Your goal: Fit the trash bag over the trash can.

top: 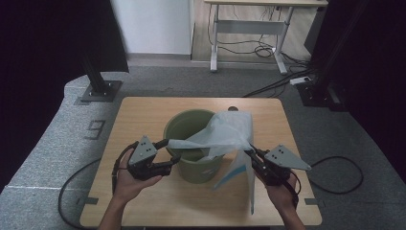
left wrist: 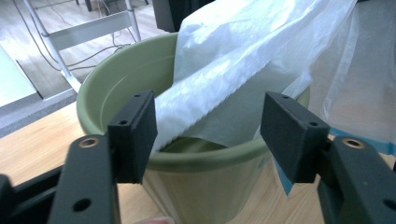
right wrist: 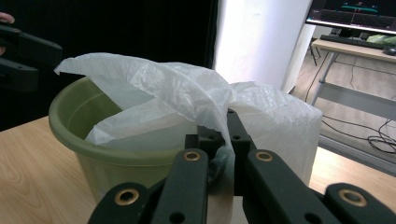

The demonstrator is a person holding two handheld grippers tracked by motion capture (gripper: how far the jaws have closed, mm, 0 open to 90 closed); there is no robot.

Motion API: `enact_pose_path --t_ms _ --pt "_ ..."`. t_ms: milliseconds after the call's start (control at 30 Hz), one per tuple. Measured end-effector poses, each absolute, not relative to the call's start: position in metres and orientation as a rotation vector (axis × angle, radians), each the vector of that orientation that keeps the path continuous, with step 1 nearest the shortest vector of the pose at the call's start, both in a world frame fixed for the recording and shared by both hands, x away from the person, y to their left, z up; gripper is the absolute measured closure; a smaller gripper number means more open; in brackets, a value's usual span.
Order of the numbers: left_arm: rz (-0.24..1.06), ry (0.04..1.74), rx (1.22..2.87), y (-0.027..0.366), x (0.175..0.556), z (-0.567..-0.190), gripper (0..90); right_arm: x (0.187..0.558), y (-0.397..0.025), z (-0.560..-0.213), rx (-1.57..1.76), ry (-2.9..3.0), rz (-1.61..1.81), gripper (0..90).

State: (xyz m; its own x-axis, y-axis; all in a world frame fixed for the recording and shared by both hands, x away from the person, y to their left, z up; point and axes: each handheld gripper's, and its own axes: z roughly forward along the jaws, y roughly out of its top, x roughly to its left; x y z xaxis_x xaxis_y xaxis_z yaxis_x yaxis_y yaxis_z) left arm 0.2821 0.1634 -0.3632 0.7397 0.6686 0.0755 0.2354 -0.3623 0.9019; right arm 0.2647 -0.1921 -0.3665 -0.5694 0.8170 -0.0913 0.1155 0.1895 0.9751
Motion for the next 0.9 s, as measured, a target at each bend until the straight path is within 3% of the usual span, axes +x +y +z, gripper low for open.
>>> enact_pose_path --t_ms 400,533,667,800,900 --pt "0.482 0.654 1.969 0.148 0.292 -0.365 57.9 0.266 -0.172 -0.364 0.824 1.869 1.455 87.6" --pt "0.457 0.623 1.965 0.144 0.290 -0.367 53.9 0.268 -0.167 -0.364 0.816 1.875 1.461 87.6" --pt "0.415 0.573 1.957 0.141 0.285 -0.368 40.7 0.270 -0.162 -0.362 0.816 1.880 1.464 87.6" --pt "0.418 0.561 1.962 0.137 0.283 -0.371 40.7 0.272 -0.157 -0.360 0.815 1.885 1.474 87.5" --pt "0.426 0.579 1.967 0.131 0.285 -0.373 46.8 0.273 -0.150 -0.359 0.803 1.896 1.481 87.5"
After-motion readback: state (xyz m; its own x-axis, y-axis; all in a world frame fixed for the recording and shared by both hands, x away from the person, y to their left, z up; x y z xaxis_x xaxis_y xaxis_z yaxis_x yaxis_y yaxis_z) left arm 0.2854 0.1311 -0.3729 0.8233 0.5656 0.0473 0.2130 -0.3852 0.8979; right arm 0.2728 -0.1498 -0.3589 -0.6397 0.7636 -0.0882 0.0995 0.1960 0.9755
